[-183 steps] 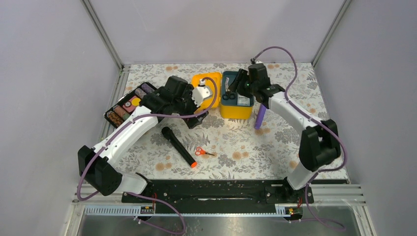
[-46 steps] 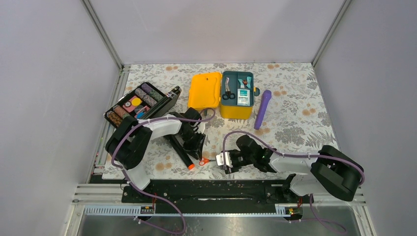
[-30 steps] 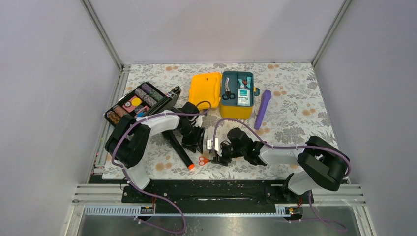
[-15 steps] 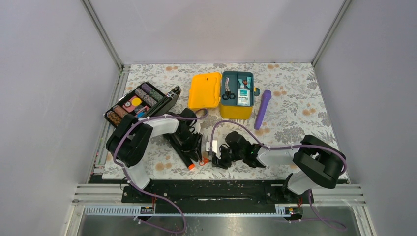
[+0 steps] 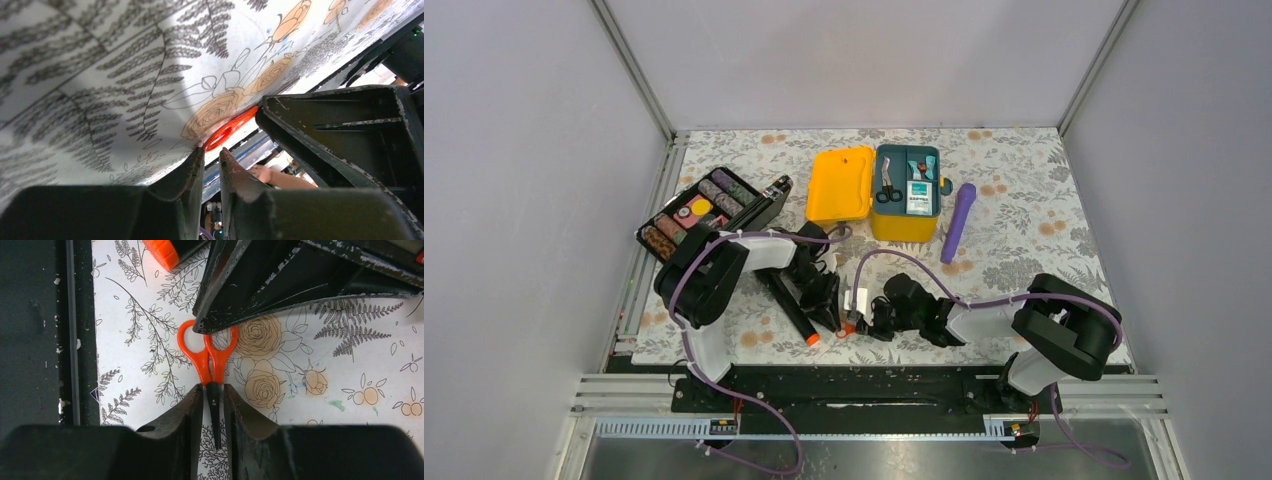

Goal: Organize the medicine kit

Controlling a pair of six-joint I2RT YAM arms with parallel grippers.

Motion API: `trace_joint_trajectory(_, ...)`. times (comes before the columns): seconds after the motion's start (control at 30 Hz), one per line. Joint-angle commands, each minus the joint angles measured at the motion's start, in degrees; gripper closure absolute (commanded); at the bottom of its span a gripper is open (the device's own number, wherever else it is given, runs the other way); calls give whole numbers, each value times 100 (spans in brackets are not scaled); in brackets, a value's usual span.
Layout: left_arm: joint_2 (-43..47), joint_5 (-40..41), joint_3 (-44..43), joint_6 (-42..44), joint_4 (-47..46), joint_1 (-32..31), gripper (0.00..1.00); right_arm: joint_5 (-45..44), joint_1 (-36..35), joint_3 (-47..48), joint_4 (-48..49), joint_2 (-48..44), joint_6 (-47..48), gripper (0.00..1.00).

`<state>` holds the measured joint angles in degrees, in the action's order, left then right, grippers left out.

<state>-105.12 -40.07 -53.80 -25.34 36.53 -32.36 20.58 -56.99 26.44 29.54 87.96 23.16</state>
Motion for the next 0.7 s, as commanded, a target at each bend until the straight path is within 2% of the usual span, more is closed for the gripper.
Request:
trace_joint_trajectory(0.0,-386,587,-75,106,-663,-73,85,-65,-62,-194,10,150,58,72)
trace_joint_trajectory(0.23,-469,379,-103,180,-795,-45,100,-63,-68,-149,17,186,57,73)
trace_joint_trajectory(0.33,-428,328,-113,221,-843,-19,100,-99,-66,-89,-32,148,53,73)
trace_joint_trajectory(0.4,-343,297,-86,238,-900,-1,100,-165,-65,-40,-119,21,55,66)
trace_joint_trajectory(0.47,-283,279,-25,229,-964,11,100,-122,-61,-19,-208,-77,93,48)
trace_joint_trajectory(0.5,-288,242,-9,224,-989,28,100,-38,-66,-16,-244,-93,123,44)
trace_joint_trajectory(0.53,-322,213,-8,225,-998,42,100,48,-59,-20,-273,-79,161,42)
trace_joint_trajectory(0.67,-467,155,-37,214,-1048,112,100,221,-67,58,-228,136,154,43)
